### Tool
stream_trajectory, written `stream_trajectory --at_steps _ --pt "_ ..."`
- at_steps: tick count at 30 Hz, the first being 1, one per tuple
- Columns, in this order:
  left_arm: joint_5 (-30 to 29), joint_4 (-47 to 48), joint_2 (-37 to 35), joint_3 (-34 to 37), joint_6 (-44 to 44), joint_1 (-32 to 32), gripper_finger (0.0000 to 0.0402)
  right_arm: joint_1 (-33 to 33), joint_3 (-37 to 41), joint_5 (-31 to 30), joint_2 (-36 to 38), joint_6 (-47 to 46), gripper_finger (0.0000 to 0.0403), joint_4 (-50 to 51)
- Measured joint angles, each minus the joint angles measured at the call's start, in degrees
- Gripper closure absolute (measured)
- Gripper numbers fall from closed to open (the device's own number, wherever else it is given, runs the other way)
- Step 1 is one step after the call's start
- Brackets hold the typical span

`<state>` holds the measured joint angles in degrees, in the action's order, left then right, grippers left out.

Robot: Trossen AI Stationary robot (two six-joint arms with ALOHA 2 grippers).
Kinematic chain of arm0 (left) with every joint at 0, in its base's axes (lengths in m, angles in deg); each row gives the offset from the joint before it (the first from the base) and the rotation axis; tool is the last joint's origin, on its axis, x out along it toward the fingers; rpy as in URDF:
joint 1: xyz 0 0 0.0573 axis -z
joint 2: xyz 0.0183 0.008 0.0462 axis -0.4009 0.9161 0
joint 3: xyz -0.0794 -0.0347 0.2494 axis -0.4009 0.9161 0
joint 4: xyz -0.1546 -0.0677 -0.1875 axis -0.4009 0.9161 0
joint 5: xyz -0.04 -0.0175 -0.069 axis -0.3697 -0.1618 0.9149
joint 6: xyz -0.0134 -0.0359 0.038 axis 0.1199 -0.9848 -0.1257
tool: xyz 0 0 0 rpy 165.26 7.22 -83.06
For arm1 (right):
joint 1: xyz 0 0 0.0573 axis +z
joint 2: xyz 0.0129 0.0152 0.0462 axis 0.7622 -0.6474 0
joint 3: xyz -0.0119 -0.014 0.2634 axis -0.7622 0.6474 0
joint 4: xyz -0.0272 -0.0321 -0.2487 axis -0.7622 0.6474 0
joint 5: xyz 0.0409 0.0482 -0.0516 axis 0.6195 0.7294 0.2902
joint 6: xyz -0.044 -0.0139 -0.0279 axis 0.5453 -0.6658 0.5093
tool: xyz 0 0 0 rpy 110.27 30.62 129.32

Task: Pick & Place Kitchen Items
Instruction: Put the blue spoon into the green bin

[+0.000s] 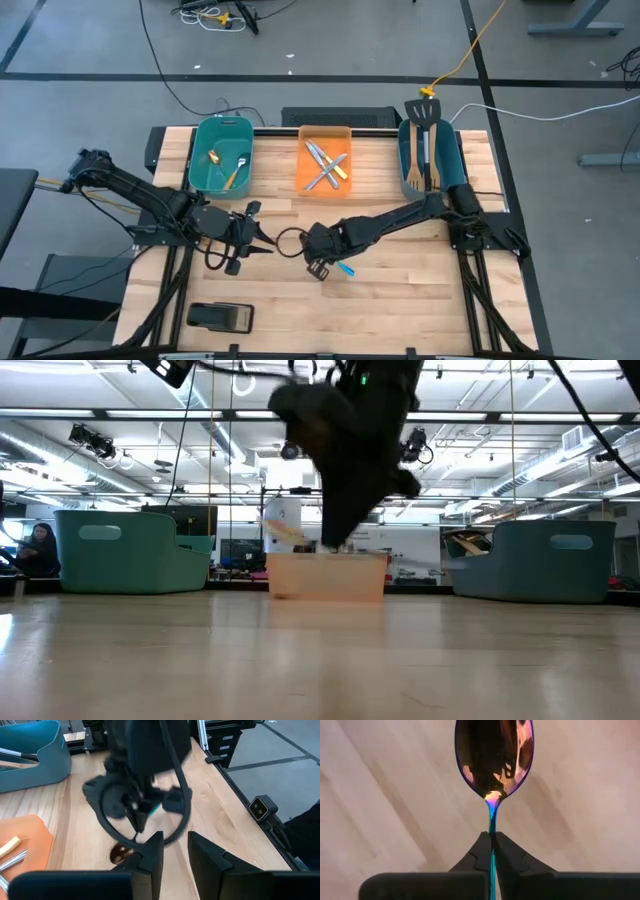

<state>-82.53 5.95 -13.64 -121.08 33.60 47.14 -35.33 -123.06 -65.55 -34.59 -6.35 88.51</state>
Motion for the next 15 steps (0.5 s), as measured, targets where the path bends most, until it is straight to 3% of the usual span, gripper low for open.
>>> stream_trajectory --at_steps 15 --pt "-1.24 -1.57 0.00 0.00 -0.03 -0.01 0.0307 1.91 -0.11 -15.69 14.68 9.09 0.0391 -5.71"
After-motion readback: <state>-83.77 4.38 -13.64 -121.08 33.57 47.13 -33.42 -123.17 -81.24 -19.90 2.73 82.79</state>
